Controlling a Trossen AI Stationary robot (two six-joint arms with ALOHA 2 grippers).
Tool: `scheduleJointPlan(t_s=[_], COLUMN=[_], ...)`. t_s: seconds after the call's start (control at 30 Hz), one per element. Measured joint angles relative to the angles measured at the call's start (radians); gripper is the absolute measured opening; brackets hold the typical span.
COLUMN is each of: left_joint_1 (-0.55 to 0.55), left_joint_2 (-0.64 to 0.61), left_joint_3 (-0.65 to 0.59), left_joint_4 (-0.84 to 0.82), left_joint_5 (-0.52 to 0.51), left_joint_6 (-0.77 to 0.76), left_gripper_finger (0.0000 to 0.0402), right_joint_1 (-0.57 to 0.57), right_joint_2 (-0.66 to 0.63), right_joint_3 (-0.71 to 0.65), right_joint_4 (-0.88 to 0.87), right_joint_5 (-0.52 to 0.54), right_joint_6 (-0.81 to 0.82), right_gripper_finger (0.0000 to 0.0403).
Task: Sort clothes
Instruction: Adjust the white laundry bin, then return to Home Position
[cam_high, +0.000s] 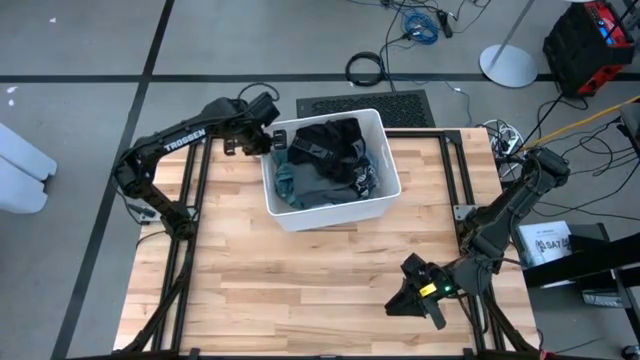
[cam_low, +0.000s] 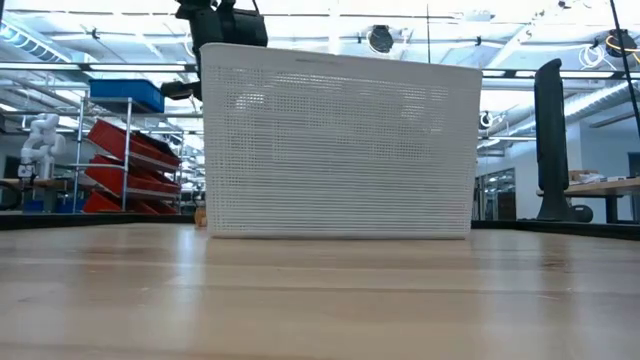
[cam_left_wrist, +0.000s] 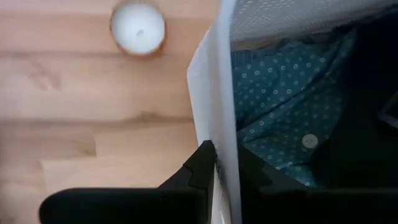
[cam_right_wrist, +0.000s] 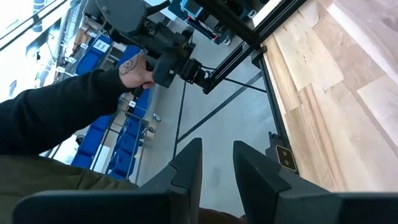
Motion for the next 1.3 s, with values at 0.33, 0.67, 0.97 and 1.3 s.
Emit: scheduleJointPlan(t_s=[0.33,0.67,0.97,1.3], left_joint_1=[0.036,0.034,0.035,0.037], left_joint_2=[0.000,0.000,-0.002,-0.052], left_joint_3=[0.000,0.000,0.002,0.058], left_joint_4=[0.131,0.130,0.137,0.118], left_joint_5=[-0.038,-0.039,-0.029,-0.152], left_joint_6=[0.113,0.061,0.145,0.172], left_gripper_finger=[0.0036,0.0037,0.0105,0.0177], right_joint_1=[0.008,0.008,0.008,-0.002], right_joint_2=[0.000,0.000,0.000,-0.003], right_joint_3=[0.000,0.000,0.000,0.000], right_joint_4=[0.000,0.000,0.000,-0.007], right_joint_5=[0.000,0.003,0.005,0.005], right_joint_6=[0.042,0.062,0.062,0.052], right_gripper_finger=[0.0080,0.0080,0.0080,0.0080])
